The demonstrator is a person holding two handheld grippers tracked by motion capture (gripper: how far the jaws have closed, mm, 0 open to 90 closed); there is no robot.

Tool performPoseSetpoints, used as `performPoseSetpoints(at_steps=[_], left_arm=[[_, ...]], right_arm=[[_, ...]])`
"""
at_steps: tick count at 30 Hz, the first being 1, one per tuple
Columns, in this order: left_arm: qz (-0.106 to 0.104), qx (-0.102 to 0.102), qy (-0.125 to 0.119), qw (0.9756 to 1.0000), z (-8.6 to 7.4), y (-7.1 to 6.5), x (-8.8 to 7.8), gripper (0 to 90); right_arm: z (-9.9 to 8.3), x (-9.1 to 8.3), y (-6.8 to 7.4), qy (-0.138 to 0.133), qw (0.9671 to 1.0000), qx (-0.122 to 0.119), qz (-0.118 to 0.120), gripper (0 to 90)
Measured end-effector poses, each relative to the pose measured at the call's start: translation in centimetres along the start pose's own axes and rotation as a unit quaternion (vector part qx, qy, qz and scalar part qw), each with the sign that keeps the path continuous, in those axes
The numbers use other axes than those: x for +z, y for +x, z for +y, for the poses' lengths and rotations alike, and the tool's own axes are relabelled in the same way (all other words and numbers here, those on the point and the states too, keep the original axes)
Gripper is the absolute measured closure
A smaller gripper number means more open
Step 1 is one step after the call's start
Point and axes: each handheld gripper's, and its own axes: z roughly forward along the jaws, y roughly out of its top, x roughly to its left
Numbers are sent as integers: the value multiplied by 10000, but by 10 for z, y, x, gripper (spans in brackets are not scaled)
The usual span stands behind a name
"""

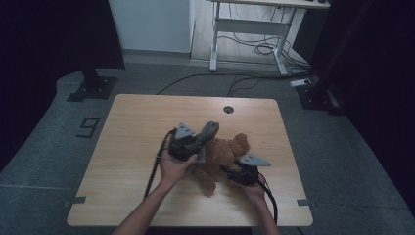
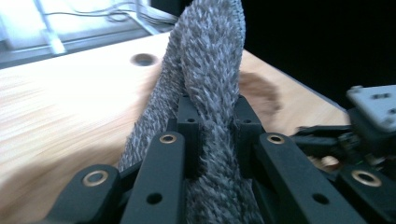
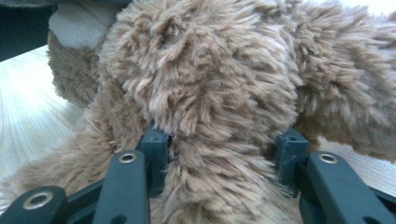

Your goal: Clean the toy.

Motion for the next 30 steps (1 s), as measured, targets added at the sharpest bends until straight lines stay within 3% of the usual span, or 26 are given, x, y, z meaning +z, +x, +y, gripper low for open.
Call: performPoseSetpoints(at_steps=[3,6,7,8,10,12,17,20,21,22,23,25,27,30], left_arm=[[-240,100,151,9995,6,-26,29,776],[-232,358,377,9984,5,-44,53,775],[-232,358,377,9984,5,-44,53,774],[-183,432,524,9975,2,-49,64,774],[-82,479,732,9961,-8,-47,79,772],[-138,368,630,9972,-12,-42,78,773],[-30,379,535,9978,-14,-34,62,774],[436,427,552,9966,-18,-13,40,775],[436,427,552,9966,-18,-13,40,775],[518,348,570,9964,-21,-5,36,775],[610,182,540,9965,-28,11,26,776],[471,-104,387,9981,-35,26,11,777],[431,-228,204,9986,-39,36,-4,777],[585,-308,-30,9978,-41,45,-24,777]], right_arm=[[0,0,0,-6,10000,-22,-8,518],[-1,-1,0,-25,10000,-19,-4,516],[-1,-1,0,-25,10000,-19,-4,516],[-1,-1,0,-29,10000,-14,-2,516],[-1,-1,0,-44,10000,-5,-8,513],[-1,0,0,-32,10000,8,-19,509],[-1,0,2,-4,10000,-1,-93,505],[-1,0,1,-9,9999,76,-71,506],[-1,0,1,-17,9999,72,-71,506],[-1,0,1,-17,9999,72,-71,506],[-1,0,1,-23,9999,85,-71,506],[-1,0,1,-29,9999,78,-63,505],[-1,0,3,-16,10000,11,-59,504],[-1,0,4,-19,10000,-1,-75,504]])
